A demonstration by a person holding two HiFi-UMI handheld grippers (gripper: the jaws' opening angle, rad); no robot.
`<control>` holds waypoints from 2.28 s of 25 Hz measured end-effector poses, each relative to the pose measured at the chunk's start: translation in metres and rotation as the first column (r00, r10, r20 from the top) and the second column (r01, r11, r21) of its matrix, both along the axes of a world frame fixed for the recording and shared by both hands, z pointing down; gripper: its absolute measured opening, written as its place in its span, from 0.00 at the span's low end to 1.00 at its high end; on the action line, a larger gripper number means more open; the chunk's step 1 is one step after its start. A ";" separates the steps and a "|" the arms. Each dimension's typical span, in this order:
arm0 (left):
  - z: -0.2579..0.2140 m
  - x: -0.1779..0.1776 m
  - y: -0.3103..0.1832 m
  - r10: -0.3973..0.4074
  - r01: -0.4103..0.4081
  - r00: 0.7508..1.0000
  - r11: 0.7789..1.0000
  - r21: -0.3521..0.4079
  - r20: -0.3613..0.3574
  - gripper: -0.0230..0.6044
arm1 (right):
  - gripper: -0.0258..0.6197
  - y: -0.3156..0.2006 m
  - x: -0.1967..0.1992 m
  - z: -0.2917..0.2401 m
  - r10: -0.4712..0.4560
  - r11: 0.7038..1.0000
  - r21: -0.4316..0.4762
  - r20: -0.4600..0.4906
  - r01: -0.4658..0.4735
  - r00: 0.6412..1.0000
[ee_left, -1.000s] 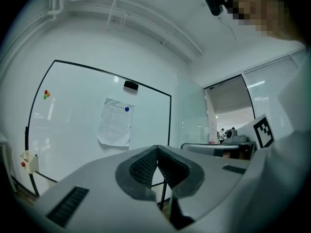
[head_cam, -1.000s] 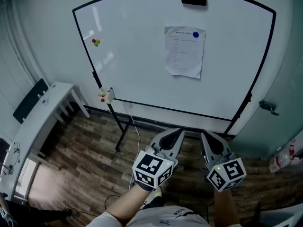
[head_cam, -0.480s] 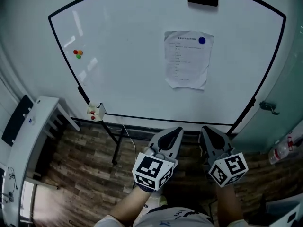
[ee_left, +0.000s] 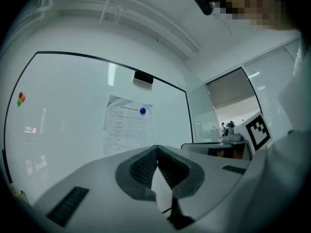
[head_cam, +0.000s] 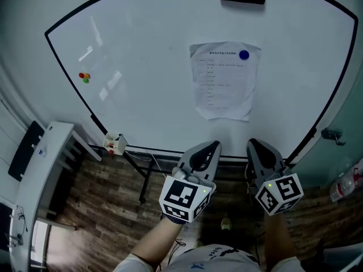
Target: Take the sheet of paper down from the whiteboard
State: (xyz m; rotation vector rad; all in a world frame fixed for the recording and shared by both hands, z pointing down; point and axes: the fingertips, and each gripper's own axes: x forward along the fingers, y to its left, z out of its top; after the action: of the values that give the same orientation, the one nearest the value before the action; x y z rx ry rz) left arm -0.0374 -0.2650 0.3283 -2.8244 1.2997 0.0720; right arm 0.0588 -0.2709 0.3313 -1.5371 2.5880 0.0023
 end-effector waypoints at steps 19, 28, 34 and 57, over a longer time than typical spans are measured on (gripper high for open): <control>-0.113 0.085 -0.148 -0.314 0.199 0.911 0.902 0.382 0.269 0.06 | 0.15 -0.158 0.055 -0.039 -0.087 0.989 0.120 -0.034 0.091 0.996; -0.140 0.098 -0.172 -0.419 0.230 0.842 0.848 0.477 0.339 0.22 | 0.15 -0.166 0.052 -0.033 -0.077 0.987 0.136 -0.072 0.086 0.994; -0.142 0.104 -0.186 -0.468 0.261 0.808 0.828 0.496 0.357 0.23 | 0.16 -0.172 0.053 -0.036 -0.051 0.986 0.157 -0.073 0.062 0.996; -0.137 0.101 -0.190 -0.414 0.245 0.863 0.843 0.478 0.288 0.24 | 0.08 -0.178 0.038 -0.024 -0.089 0.989 0.113 -0.050 0.095 0.995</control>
State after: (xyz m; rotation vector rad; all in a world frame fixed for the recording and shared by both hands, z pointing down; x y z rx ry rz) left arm 0.0640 -0.4551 0.1911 -2.0771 1.4458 -0.1749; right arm 0.0971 -0.4486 0.3073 -1.3933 2.6397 0.1752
